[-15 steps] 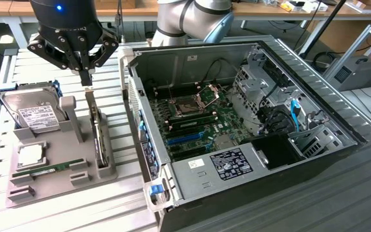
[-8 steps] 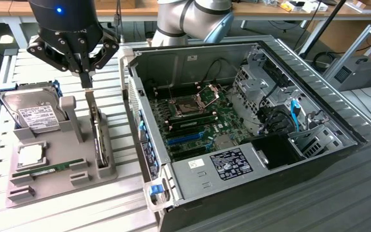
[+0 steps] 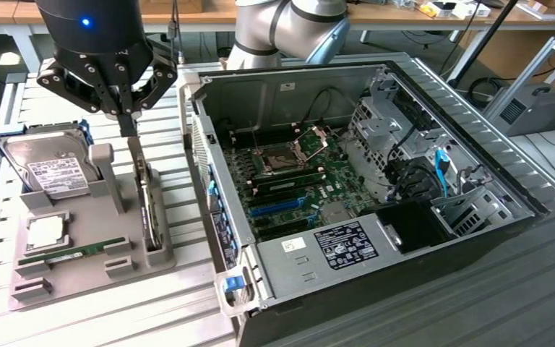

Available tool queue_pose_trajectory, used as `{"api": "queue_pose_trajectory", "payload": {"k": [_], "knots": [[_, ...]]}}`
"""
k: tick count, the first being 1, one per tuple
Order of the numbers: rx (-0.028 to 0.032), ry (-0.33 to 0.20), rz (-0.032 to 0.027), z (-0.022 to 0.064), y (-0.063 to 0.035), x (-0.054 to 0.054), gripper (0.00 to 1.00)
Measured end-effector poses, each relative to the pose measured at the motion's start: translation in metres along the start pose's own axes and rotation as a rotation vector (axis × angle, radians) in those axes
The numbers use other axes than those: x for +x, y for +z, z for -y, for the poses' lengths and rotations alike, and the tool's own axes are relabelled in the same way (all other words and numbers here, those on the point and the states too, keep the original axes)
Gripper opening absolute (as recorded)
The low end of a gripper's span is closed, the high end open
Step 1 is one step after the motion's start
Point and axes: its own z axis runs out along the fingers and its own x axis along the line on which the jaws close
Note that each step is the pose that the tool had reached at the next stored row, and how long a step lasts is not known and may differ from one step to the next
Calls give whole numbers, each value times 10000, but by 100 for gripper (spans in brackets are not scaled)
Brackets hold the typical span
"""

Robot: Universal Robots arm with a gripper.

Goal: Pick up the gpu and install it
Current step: 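Reach for the gpu, then pick up the gpu and move the gpu toward the slot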

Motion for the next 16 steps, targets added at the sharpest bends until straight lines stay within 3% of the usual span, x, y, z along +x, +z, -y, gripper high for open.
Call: {"api": "queue_pose_trajectory", "payload": {"k": [13,16], "knots": [[0,0,0,1,0,0,11],[0,-1,0,1,0,0,29]]}}
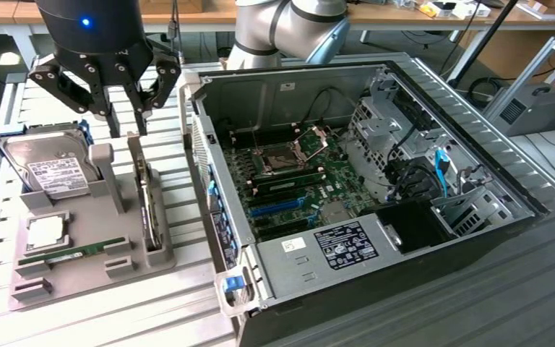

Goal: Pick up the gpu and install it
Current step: 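Pick up the gpu and move the gpu toward the slot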

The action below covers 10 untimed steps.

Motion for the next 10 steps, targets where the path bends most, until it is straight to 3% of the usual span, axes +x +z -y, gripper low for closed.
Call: {"api": "queue_pose_trajectory", "payload": {"k": [1,4,10], "knots": [[0,0,-1,0,0,0,36],[-1,0,1,0,5,0,36],[-2,0,0,9,155,4,36]]}}
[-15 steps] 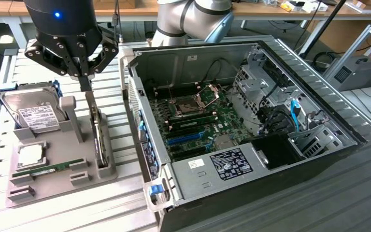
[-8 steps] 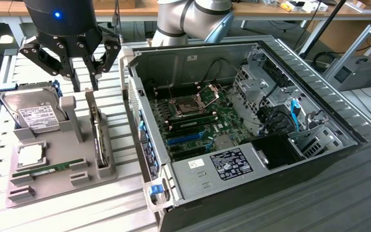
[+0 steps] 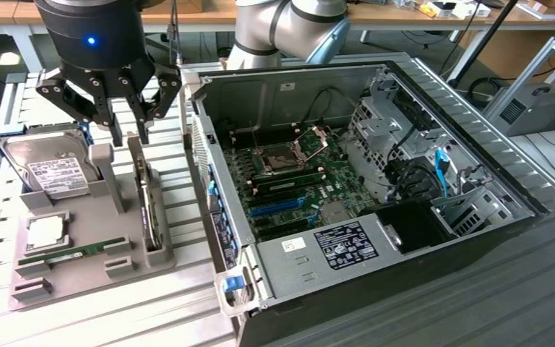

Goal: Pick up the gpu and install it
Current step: 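Pick up the gpu and move the gpu toward the slot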

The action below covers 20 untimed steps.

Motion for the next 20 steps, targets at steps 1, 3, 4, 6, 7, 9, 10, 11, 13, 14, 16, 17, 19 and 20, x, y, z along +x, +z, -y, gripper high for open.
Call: {"api": "queue_pose_trajectory", "payload": {"k": [1,3,4,6,7,9,10,11,13,14,16,17,19,20], "knots": [[0,0,0,1,18,1,36],[0,0,0,3,53,1,36],[0,0,0,4,72,2,36],[1,0,0,6,109,3,36],[1,0,0,7,128,3,36],[1,0,0,10,169,4,36],[2,0,-1,10,178,4,36],[2,0,-1,10,178,4,36],[2,0,-1,10,178,4,36],[1,0,0,10,179,4,36],[-1,1,1,12,180,5,36],[0,1,1,12,180,4,36],[0,0,0,12,179,4,37],[1,0,0,12,179,4,44]]}}
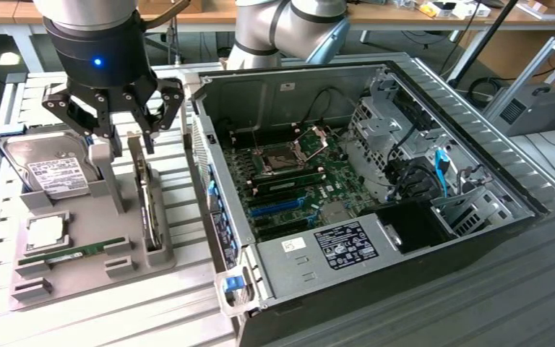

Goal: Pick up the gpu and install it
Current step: 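Pick up the gpu and move the gpu toward the slot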

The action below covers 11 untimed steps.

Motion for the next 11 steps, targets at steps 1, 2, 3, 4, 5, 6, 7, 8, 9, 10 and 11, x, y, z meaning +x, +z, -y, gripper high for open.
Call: {"api": "queue_pose_trajectory", "payload": {"k": [1,2,3,4,5,6,7,8,9,10,11], "knots": [[0,0,0,0,0,0,44],[0,0,0,0,4,0,44],[-1,0,1,1,22,1,44],[-1,0,1,2,41,1,44],[-1,0,0,4,66,1,44],[0,0,0,5,86,2,44],[0,0,0,6,104,2,44],[0,0,0,7,121,3,44],[0,0,0,8,150,3,44],[0,0,0,9,168,4,44],[0,0,0,10,187,4,44]]}}
